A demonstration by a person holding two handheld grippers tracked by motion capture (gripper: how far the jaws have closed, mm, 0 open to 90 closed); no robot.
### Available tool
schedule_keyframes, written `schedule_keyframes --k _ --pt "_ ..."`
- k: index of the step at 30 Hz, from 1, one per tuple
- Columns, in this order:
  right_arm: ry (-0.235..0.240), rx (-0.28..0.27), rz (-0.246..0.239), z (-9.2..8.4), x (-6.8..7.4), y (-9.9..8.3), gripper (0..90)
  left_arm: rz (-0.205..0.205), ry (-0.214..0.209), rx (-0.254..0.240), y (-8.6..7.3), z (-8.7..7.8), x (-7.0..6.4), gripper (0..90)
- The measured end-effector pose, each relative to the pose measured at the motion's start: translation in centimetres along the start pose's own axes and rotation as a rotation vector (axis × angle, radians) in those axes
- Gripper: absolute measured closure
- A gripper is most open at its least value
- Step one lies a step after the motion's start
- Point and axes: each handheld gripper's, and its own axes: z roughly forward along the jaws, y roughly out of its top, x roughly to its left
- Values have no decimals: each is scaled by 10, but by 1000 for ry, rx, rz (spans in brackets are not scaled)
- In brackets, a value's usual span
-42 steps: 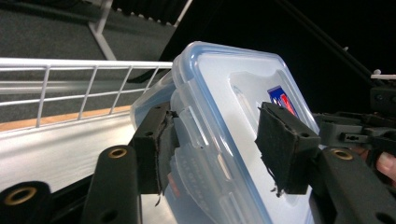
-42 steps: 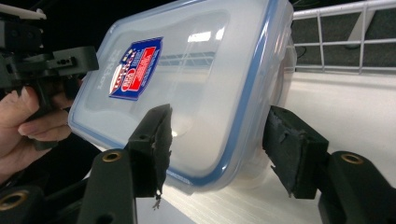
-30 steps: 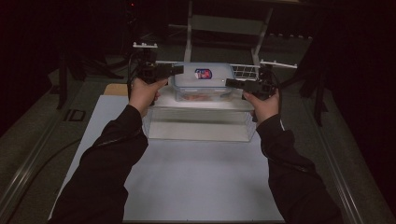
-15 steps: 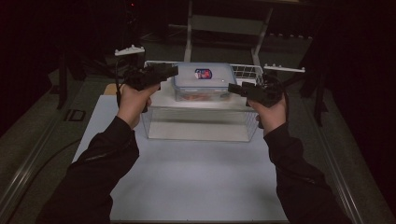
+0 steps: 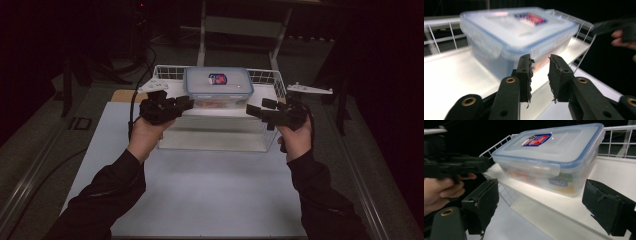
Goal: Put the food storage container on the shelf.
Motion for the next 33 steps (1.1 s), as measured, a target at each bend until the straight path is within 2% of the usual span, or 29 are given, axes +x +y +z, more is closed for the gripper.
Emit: schedule_keyframes --k 5,8,9,11,16,20,21,23,24,25,26,27,30,31,32,33 --pt "7 -3 7 -5 -2 -8 137 6 31 46 -4 15 3 745" --pt "4 -2 9 -8 -5 -12 138 10 43 49 -4 20 5 744" --pt "2 0 8 -9 -5 -13 137 -2 47 41 -3 22 7 743" --pt "2 -1 11 -10 -7 -15 138 -12 41 39 -3 23 8 742" --pt "7 0 11 -11 -7 -19 138 -6 19 35 -7 22 3 648" --pt "7 0 -12 -14 -3 -27 137 -6 -41 19 -16 15 -6 501" --pt "7 0 -12 -14 -3 -27 137 -4 -53 15 -19 13 -9 501" --pt "6 4 -30 -15 0 -33 137 -3 -80 5 -23 9 -14 384" --pt "6 4 -30 -15 0 -33 137 -9 -96 0 -25 7 -15 384" --pt "8 7 -38 -15 2 -37 137 -26 -114 -8 -27 5 -16 305" --pt "5 9 -45 -15 3 -39 137 -44 -137 -6 -28 3 -17 247" --pt "5 8 -52 -15 3 -41 136 -68 -201 -6 -32 1 -19 179" --pt "11 12 -62 -13 5 -46 136 -61 -214 -5 -35 0 -23 62" --pt "11 12 -62 -13 5 -46 136 -55 -224 -11 -36 0 -26 62" --pt "11 11 -66 -13 6 -48 135 -52 -238 -6 -38 -1 -28 2" --pt "11 8 -75 -12 7 -50 135 -41 -247 -20 -41 -3 -34 0"
